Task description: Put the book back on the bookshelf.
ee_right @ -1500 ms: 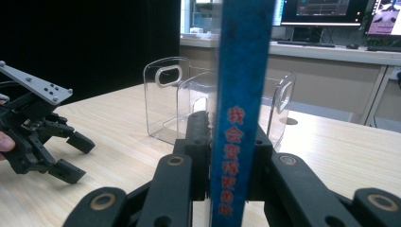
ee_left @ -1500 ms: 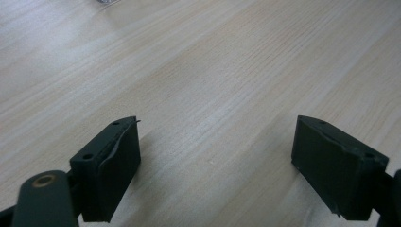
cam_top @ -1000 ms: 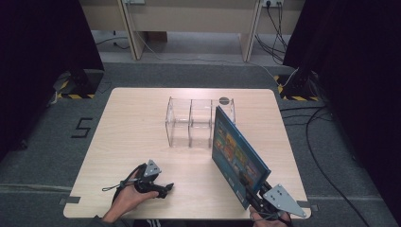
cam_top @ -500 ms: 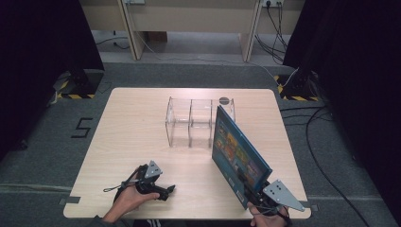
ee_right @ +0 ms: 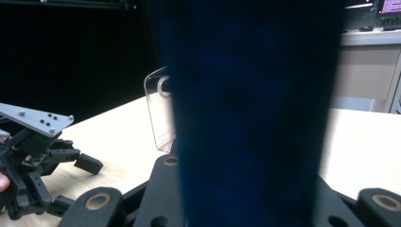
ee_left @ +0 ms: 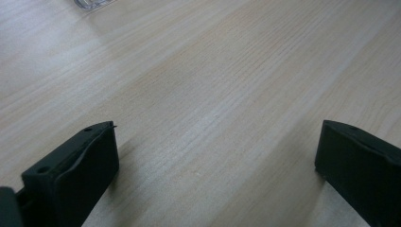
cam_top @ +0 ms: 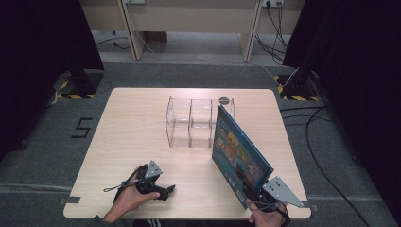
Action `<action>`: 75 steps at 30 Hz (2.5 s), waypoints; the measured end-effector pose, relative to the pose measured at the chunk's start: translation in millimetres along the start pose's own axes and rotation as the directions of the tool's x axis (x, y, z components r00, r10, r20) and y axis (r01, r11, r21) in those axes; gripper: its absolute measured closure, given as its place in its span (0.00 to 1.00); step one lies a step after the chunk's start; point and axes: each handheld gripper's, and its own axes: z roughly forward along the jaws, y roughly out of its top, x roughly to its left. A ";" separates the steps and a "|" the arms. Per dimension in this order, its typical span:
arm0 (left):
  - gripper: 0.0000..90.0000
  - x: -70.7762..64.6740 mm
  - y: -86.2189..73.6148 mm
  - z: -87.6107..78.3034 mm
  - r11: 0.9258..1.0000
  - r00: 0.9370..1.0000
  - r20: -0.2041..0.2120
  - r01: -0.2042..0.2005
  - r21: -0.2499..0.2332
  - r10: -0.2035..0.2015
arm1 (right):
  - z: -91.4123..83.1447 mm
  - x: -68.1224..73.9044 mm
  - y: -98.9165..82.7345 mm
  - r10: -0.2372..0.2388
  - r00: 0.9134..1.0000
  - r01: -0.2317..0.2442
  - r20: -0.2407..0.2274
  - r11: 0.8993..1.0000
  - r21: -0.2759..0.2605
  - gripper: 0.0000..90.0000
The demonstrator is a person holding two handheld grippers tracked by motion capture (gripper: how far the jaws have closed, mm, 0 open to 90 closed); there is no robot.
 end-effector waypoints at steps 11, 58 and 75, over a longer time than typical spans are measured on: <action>0.00 0.0 0.0 0.0 1.000 1.000 0.000 0.000 0.000 0.000 | 0.9 -7.5 0.4 -0.021 1.000 0.021 -0.010 1.000 -0.010 0.90; 0.00 0.3 0.2 0.0 1.000 1.000 0.005 -0.005 0.001 0.005 | -2.5 -40.4 20.0 -0.039 0.998 0.041 0.040 0.998 -0.051 0.92; 0.00 0.4 0.3 0.1 1.000 1.000 0.007 -0.007 0.002 0.007 | 11.8 -47.6 21.4 -0.013 0.999 0.015 0.048 0.999 -0.044 0.92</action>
